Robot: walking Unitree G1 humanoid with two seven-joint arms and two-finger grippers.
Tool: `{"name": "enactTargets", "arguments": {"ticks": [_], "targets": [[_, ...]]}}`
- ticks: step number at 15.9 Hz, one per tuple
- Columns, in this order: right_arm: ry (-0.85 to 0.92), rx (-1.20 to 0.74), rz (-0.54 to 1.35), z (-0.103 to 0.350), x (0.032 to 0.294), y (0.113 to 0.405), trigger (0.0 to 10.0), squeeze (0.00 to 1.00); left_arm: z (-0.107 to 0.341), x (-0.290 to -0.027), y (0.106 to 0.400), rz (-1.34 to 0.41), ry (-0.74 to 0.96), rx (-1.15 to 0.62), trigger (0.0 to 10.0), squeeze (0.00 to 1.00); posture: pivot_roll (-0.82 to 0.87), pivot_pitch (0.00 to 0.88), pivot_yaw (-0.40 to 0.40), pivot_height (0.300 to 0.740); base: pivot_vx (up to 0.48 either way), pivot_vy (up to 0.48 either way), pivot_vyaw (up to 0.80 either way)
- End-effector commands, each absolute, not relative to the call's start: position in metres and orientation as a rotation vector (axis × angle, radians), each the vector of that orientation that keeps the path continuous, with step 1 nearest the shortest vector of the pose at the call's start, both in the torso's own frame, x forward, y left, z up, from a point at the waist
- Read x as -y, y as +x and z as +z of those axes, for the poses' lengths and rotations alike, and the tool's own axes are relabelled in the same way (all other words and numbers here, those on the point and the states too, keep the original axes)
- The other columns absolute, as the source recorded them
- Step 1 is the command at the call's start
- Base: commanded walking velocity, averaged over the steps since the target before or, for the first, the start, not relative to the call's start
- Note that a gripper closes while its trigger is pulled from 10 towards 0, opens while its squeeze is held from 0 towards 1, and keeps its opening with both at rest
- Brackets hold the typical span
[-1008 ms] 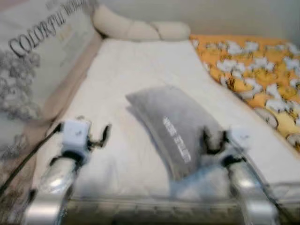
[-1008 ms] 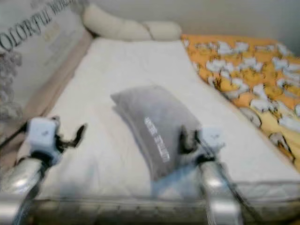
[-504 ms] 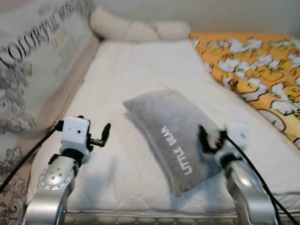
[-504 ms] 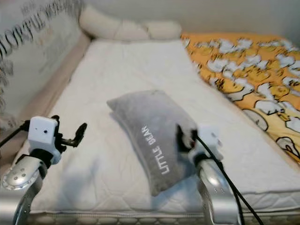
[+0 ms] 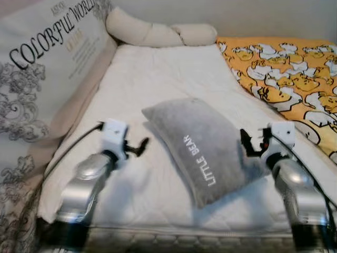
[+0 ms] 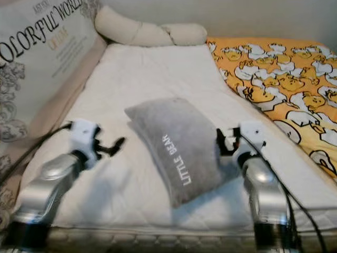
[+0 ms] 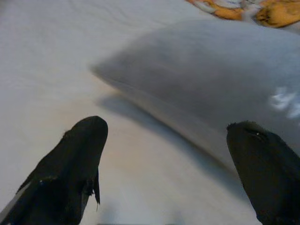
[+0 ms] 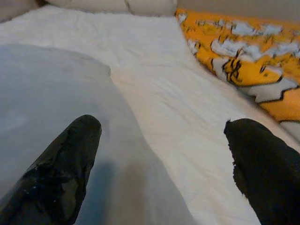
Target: Clean up the room
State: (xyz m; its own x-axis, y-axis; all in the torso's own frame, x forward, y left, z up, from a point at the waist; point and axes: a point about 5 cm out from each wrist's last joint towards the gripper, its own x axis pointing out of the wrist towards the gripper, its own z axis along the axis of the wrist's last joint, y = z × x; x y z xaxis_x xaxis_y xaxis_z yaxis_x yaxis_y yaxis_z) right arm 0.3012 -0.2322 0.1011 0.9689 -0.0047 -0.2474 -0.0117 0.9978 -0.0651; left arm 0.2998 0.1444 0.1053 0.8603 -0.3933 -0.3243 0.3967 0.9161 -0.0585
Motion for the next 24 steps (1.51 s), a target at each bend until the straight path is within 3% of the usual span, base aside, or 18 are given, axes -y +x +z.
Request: {"name": "enactTargets", "arguments": {"ticks": [1,4,8,12,15,18,21,24], "targets": [[-0.038,-0.270,-0.013,0.099,0.244,0.308,10.0,0.00,0.102,-0.130,0.308,-0.478,-0.037,-0.369,10.0,0.00,-0.14,0.000,0.008,0.740,0.000,0.000,0.00],[0.023,-0.366,-0.047,0.085,0.270,0.320,10.0,0.00,0.096,-0.087,0.324,-0.615,-0.122,-0.419,10.0,0.00,-0.15,0.000,0.021,0.740,0.000,0.000,0.00],[0.031,-0.504,0.063,0.063,0.267,0.315,10.0,0.00,0.073,-0.041,0.319,-0.726,-0.153,-0.555,10.0,0.00,-0.17,0.000,0.025,0.740,0.000,0.000,0.00],[0.214,-0.508,0.519,0.060,0.203,0.309,10.0,0.00,0.059,-0.022,0.317,-0.702,-0.188,-0.641,10.0,0.00,-0.18,0.000,0.033,0.740,0.000,0.000,0.00],[0.263,-0.477,0.705,0.068,0.164,0.304,10.0,0.00,0.069,-0.021,0.324,-0.711,-0.289,-0.613,10.0,0.00,-0.18,0.000,0.028,0.740,0.000,0.000,0.00],[0.310,-0.431,0.742,0.083,0.146,0.304,10.0,0.00,0.088,-0.027,0.337,-0.696,-0.372,-0.539,10.0,0.00,-0.17,0.000,0.022,0.740,0.000,0.000,0.00],[0.328,-0.413,0.754,0.093,0.141,0.292,10.0,0.00,0.120,-0.061,0.348,-0.665,-0.355,-0.419,10.0,0.00,-0.16,0.000,0.013,0.740,0.000,0.000,0.00],[0.347,-0.448,0.684,0.086,0.151,0.277,10.0,0.00,0.124,-0.087,0.336,-0.688,-0.193,-0.424,10.0,0.00,-0.14,0.000,0.008,0.740,0.000,0.000,0.00]]}}
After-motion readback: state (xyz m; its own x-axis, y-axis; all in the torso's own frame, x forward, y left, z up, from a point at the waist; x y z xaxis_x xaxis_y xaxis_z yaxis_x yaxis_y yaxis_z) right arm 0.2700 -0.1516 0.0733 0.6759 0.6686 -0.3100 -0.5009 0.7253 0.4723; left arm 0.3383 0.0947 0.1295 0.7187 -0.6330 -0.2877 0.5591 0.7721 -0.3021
